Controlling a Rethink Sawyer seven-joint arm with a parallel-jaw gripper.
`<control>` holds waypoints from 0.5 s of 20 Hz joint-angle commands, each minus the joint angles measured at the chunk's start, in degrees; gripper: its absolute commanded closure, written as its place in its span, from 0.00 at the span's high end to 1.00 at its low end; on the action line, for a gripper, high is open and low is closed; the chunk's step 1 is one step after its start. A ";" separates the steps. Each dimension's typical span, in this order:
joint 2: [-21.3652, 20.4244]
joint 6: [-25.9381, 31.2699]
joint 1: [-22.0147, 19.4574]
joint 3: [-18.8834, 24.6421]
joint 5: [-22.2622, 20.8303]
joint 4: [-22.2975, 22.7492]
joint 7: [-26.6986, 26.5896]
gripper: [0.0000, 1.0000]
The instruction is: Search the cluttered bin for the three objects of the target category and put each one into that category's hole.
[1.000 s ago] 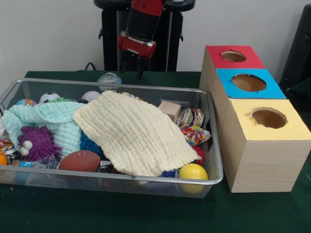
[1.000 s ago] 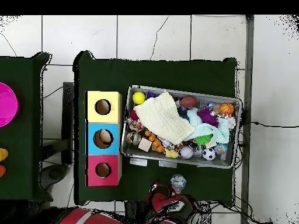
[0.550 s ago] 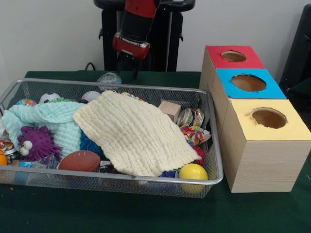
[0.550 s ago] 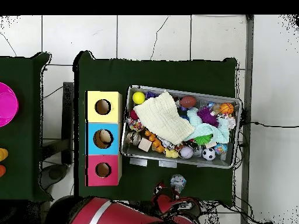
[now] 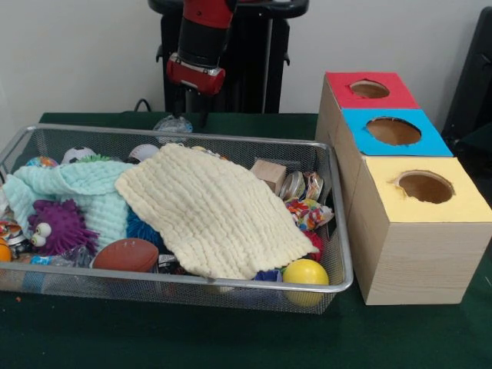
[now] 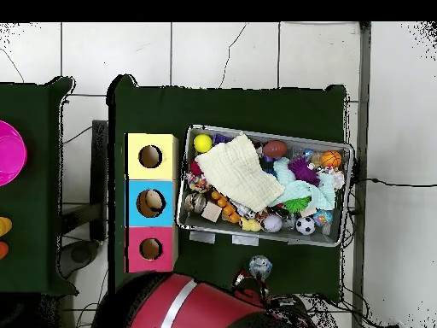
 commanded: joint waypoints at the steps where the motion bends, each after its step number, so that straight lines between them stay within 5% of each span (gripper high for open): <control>1: 2.98 -6.16 -2.35 1.66 -1.37 -3.02 1.57 1.00; 10: 3.55 -7.32 -5.29 1.03 -4.66 -4.08 0.59 1.00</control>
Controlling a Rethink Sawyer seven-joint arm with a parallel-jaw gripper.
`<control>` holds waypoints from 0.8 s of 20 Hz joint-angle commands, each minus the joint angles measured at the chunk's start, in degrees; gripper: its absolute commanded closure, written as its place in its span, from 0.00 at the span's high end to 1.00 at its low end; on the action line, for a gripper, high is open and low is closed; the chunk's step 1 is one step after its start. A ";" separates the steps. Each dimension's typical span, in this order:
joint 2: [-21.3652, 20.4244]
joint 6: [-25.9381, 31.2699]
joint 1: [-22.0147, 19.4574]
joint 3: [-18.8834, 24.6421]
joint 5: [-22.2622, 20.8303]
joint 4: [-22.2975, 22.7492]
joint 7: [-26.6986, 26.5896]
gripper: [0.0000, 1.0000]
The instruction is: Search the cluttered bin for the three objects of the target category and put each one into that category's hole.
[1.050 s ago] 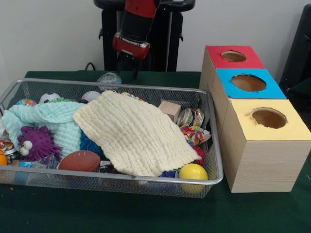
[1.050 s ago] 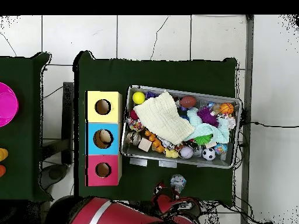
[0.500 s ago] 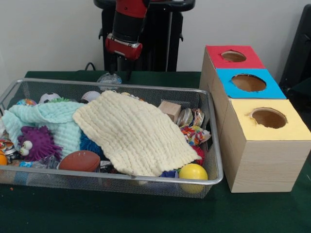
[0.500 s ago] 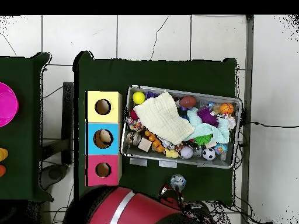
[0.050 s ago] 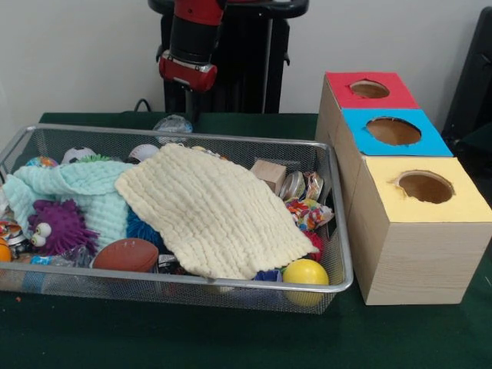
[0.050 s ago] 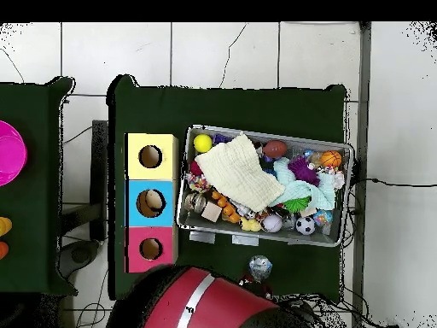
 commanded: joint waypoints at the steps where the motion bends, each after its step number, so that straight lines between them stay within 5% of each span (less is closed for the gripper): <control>1: 2.70 -5.74 -2.49 2.07 -1.76 -4.20 0.53 1.00; 16: 5.99 -11.56 -1.20 3.10 1.61 -6.26 0.52 1.00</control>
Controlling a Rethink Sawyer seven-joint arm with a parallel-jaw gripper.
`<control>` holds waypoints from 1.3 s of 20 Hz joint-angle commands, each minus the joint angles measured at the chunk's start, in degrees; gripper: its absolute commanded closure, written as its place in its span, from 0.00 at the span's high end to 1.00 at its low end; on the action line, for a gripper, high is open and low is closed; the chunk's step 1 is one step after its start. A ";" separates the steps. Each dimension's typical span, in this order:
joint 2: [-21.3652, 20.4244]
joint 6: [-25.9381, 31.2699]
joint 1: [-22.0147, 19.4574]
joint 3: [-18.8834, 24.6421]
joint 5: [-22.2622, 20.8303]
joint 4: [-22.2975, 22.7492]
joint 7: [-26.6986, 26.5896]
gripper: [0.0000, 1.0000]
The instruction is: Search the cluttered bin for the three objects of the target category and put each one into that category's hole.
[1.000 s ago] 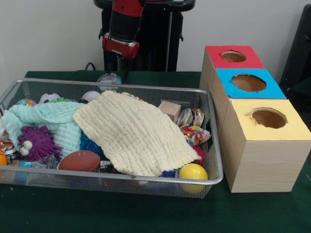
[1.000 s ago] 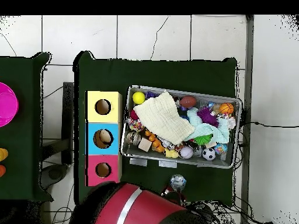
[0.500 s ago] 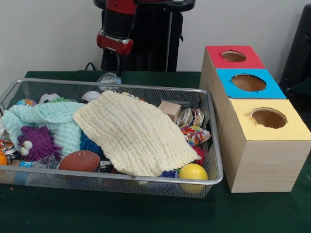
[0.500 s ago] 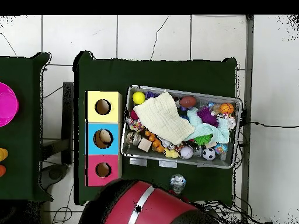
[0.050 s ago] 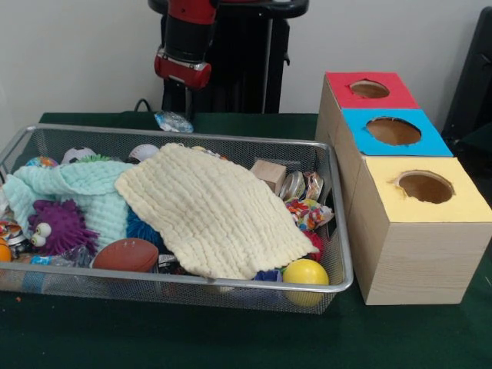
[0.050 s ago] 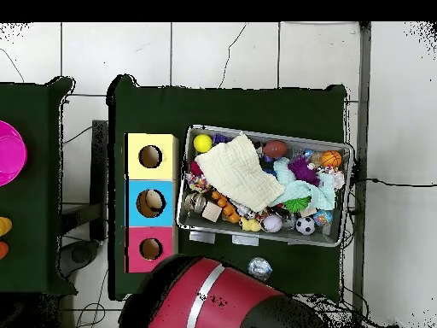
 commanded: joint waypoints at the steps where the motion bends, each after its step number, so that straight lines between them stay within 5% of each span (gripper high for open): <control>1: 2.59 -8.27 -0.10 4.34 2.25 -6.26 0.46 1.00; 23: 1.50 -8.05 -0.17 4.58 0.50 -6.60 0.77 1.00; 24: 1.40 -7.81 -0.30 4.72 0.25 -6.63 0.87 0.00; 26: 1.35 -7.59 -0.17 4.64 0.35 -6.58 0.85 0.00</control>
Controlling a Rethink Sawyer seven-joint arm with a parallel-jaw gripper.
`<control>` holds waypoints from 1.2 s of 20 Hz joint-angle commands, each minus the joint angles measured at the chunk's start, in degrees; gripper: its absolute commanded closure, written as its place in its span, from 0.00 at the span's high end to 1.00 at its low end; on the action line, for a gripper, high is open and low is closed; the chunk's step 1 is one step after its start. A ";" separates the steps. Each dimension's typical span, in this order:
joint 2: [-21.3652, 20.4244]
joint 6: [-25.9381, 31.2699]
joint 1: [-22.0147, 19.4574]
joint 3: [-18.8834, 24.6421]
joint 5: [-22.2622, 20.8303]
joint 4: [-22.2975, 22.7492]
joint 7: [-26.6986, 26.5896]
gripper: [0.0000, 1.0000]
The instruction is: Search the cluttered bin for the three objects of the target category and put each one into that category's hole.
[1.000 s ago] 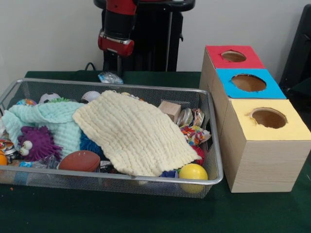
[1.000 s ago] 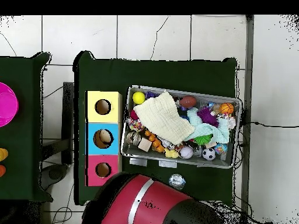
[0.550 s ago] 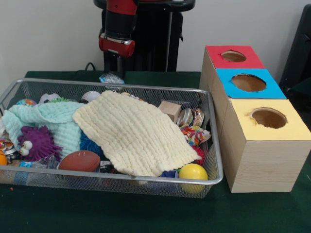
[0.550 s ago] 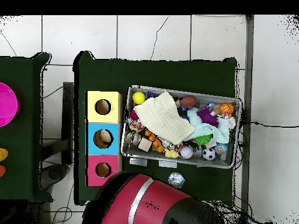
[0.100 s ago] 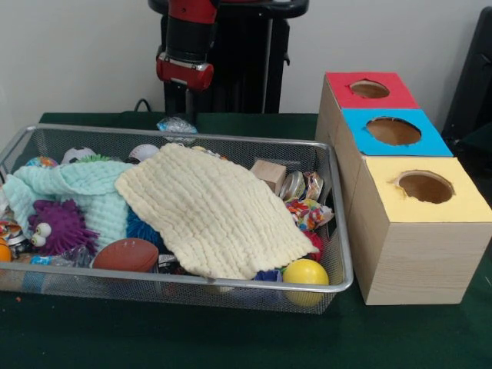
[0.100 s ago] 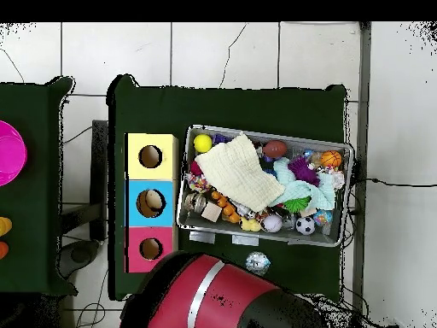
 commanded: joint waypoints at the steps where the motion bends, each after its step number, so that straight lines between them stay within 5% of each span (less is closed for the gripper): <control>1: 0.36 -2.00 -0.12 5.01 0.42 -6.54 0.84 0.00; 15: 0.10 -1.28 -0.14 5.84 0.61 -6.26 1.48 0.00; 24: 2.37 -9.04 0.05 6.20 -5.83 -10.65 -4.92 0.00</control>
